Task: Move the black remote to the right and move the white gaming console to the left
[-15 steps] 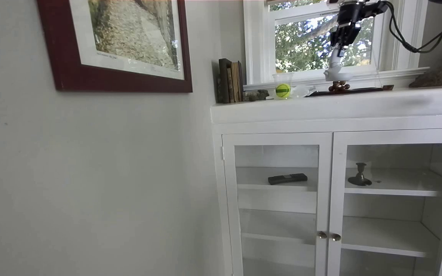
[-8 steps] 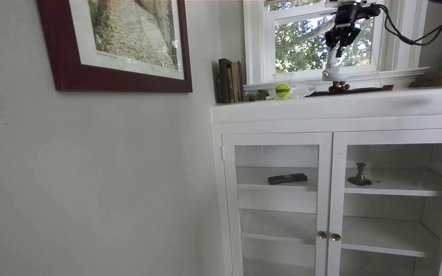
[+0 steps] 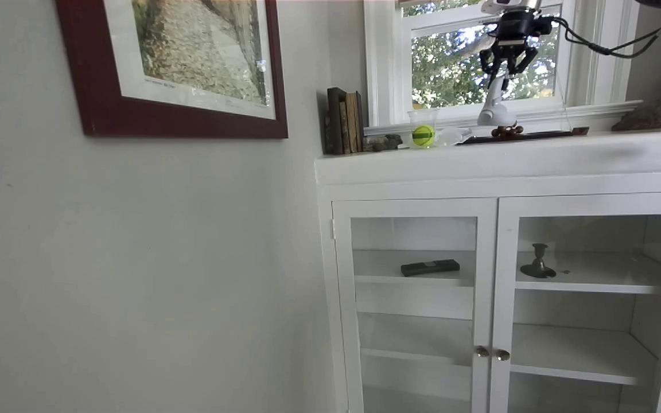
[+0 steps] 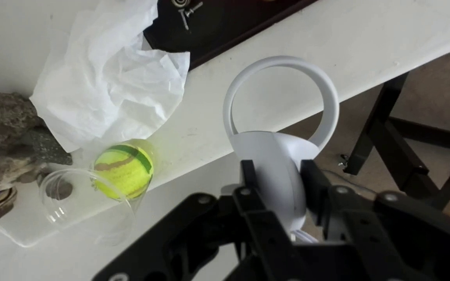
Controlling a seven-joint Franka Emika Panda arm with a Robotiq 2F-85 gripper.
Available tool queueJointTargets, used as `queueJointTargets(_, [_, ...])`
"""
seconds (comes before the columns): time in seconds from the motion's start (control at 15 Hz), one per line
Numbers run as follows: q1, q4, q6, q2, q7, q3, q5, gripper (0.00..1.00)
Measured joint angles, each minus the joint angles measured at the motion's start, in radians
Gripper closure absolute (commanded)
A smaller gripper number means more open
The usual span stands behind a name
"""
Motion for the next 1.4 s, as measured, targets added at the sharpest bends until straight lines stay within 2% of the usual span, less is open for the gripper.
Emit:
queueJointTargets(0.87, [0.01,0.0,-0.074,0.022,-0.261,-0.008,-0.058,0.92])
queueJointTargets(1.4, [0.018,0.0,-0.04,0.047,-0.311,-0.012,-0.08,0.92])
